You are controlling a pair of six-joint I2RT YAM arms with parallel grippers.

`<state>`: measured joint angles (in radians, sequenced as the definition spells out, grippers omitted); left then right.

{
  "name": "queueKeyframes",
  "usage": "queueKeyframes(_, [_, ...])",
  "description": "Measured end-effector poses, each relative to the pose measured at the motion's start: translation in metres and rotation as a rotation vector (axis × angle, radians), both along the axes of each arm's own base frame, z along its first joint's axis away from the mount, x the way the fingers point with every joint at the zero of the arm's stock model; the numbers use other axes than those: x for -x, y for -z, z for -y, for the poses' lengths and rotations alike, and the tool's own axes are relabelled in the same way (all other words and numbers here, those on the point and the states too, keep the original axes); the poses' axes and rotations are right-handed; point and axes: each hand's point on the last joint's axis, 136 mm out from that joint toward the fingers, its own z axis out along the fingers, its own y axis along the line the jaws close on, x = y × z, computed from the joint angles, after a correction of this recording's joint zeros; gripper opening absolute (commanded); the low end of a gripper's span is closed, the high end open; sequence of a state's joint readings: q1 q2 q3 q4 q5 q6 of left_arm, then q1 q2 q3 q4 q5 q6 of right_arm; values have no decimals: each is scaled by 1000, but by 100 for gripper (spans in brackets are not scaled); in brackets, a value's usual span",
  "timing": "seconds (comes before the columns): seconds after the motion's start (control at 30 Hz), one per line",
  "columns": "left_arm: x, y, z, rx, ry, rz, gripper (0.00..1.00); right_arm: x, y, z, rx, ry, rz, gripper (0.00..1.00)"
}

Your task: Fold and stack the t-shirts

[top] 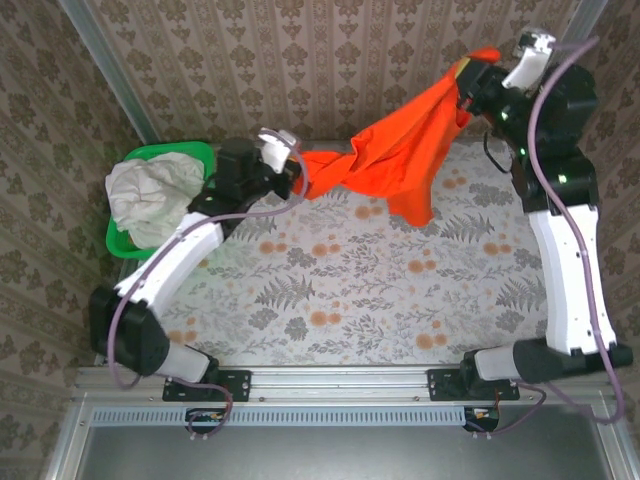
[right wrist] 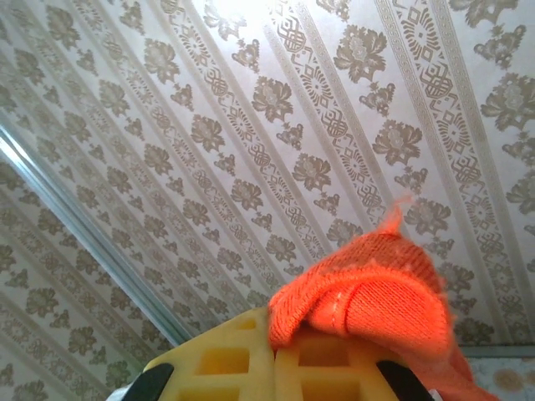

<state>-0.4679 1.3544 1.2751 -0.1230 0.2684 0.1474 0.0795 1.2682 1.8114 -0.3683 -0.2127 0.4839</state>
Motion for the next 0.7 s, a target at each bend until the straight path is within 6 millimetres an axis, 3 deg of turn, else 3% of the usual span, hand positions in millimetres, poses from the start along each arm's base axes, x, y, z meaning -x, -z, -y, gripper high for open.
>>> queueKeyframes(0.17, [32, -30, -35, -26, -14, 25, 0, 53, -4, 2, 30, -6, 76, 0])
queueKeyframes(0.33, [57, -24, -47, -39, -4, -28, 0, 74, 7, -1, 54, -32, 71, 0])
queueKeyframes(0.43, [64, 4, -45, -34, 12, -111, 0, 71, 30, -1, 60, -37, 14, 0])
queueKeyframes(0.53, [66, 54, -42, -40, 21, -250, 0, 57, 70, -2, 62, -39, -81, 0])
queueKeyframes(0.7, [62, 142, -37, -51, 14, -498, 0, 23, 169, -1, 56, -15, -316, 0])
